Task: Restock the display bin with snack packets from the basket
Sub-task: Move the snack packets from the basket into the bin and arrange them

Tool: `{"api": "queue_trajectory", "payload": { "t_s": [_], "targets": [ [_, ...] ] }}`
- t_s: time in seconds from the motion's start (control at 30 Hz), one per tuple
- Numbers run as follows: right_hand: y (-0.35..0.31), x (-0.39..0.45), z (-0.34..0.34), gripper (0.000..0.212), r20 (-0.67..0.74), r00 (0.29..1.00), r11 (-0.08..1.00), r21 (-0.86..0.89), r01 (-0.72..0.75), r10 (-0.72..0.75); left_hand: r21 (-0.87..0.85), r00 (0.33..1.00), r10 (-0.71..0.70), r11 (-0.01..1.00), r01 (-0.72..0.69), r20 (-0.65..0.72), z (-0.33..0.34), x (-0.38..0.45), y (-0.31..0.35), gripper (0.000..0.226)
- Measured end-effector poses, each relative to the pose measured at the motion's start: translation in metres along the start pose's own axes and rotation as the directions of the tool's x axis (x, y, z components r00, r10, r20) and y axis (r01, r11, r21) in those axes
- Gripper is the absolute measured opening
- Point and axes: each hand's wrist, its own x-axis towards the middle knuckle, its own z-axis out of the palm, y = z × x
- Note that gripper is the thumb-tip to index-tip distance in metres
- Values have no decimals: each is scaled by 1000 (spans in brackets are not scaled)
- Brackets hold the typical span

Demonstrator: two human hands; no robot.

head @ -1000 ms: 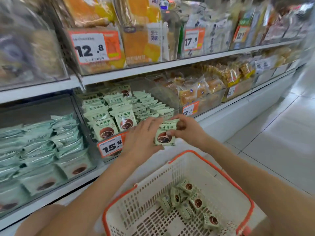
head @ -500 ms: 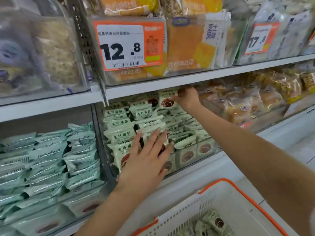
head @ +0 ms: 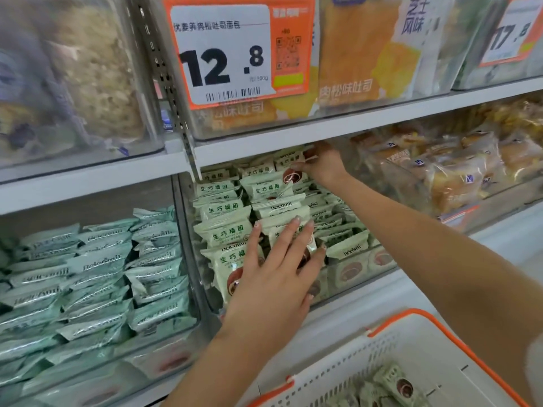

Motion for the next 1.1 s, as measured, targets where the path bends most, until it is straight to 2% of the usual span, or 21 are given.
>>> {"api": "queue_trajectory", "payload": {
  "t_s": [0.33,0.47,0.53,0.6,0.67,0.77,0.8,0.87,0.93,1.0,1.03,1.1],
  "targets": [
    [2,-8,9,50,-42,999,998,54,8,-6,0,1000,-11,1000,11,3,0,0,3,64],
    [-7,-14,2,64,46,999,998,-58,-24,26,3,1000,0,1000,0,-3,0,1,1,67],
    [-13,-26,-12,66,41,998,996,-86,-38,41,-19,1000,2,1000,-2,11,-1,0,0,70],
    [-15,-49,-33,54,-51,999,996,-85,-4,-1,-77,1000,-7,997,6,-8,-5,-1,0,70],
    [-12,-87,-59,40,-199,976,996,21,91,-85,-161,997,-11,987,-3,-82,-8,-1,3,59],
    [13,-167,-93,29,-476,874,976,131,174,-92,-231,956,67,963,-136,-284,-11,-1,21,32],
    [31,-196,-99,25,-564,823,983,112,149,-60,-228,937,117,953,-199,-330,-10,-2,31,27],
    [82,-248,-101,21,-658,750,997,71,-19,61,-252,917,211,919,-304,-338,-4,-6,56,20],
    [139,-289,-91,24,-609,748,958,78,-274,264,-306,916,310,873,-380,-254,12,-12,86,12],
    [189,-326,-76,30,-422,746,839,70,-539,515,-369,903,423,829,-419,-73,32,-19,119,9],
    [210,-344,-66,32,-290,732,761,-20,-648,616,-405,881,469,818,-409,60,44,-23,136,11],
    [243,-378,-47,42,-24,700,664,-295,-687,713,-413,790,498,843,-344,358,73,-30,165,18]
  ]
}}
